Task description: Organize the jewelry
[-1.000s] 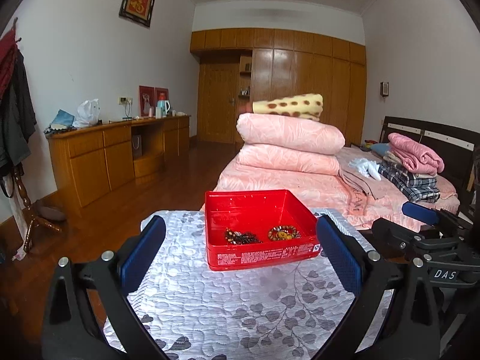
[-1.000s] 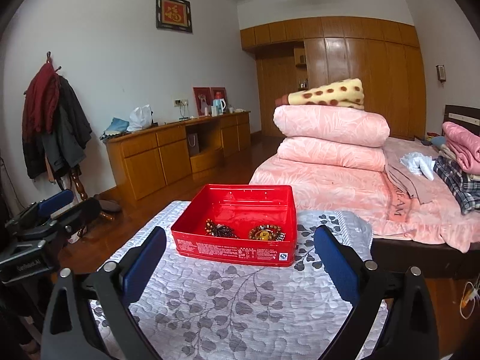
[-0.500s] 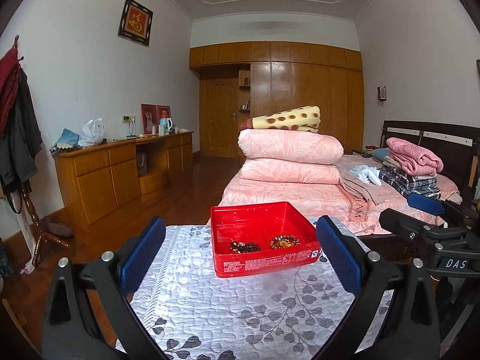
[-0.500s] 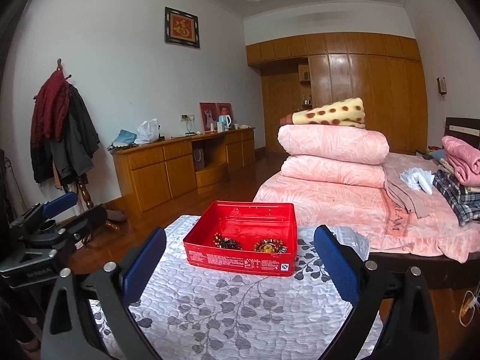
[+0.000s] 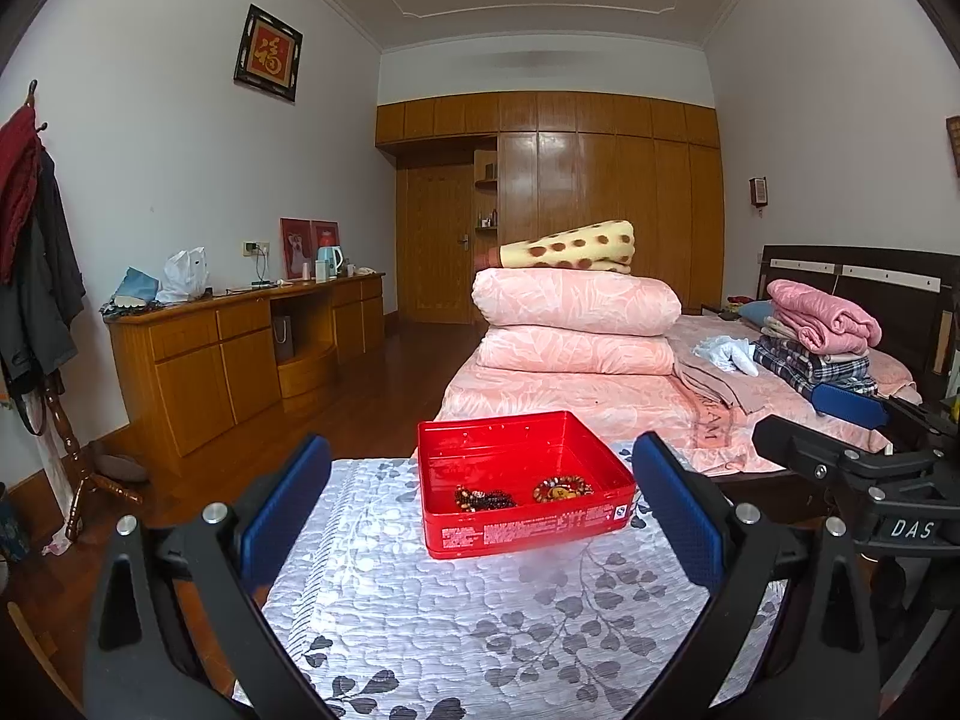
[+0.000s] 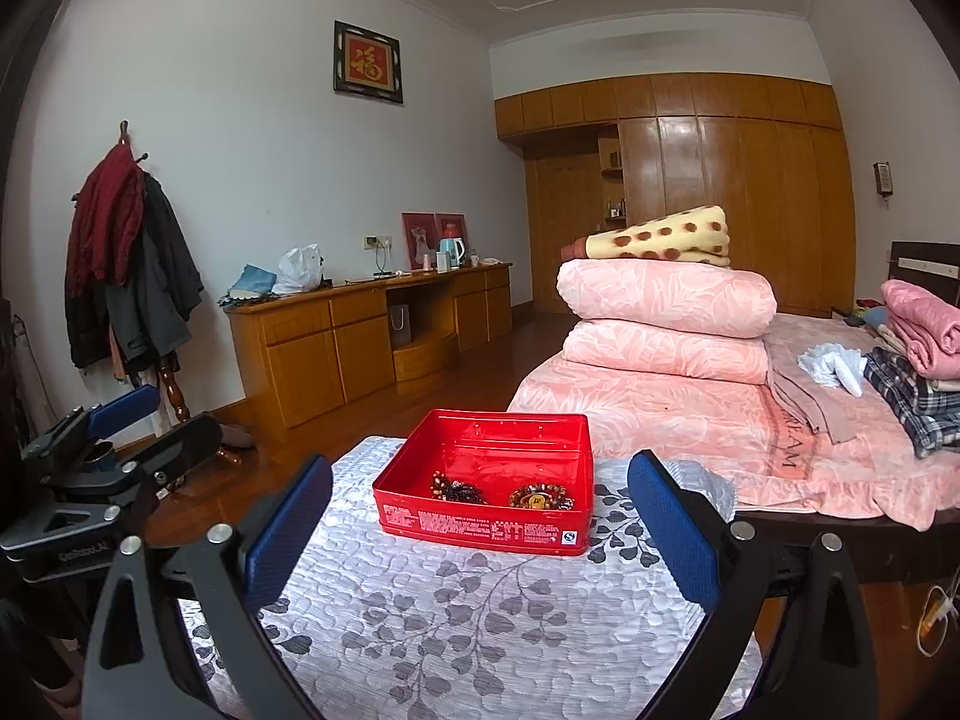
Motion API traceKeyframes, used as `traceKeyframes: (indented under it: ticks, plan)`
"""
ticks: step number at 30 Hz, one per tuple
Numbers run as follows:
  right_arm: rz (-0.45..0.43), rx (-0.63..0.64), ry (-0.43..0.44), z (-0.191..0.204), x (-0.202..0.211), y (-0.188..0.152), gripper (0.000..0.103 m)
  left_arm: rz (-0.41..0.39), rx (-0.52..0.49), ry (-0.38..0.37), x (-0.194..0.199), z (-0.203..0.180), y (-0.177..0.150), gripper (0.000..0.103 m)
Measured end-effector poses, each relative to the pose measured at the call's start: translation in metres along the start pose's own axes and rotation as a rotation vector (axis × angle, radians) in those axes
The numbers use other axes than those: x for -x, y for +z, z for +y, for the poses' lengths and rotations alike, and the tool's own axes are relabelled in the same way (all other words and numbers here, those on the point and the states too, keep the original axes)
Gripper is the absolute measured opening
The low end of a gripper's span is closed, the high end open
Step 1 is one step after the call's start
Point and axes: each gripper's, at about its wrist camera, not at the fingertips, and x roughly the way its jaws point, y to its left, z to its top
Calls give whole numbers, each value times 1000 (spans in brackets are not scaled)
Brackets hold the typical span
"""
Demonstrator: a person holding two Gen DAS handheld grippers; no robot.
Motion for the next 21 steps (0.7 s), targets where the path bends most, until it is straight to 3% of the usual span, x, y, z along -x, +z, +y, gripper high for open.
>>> traceKeyframes:
  ticks: [21]
  plan:
    - [2, 4, -1, 2, 1, 1, 97, -1, 12, -11, 4, 5, 2, 97]
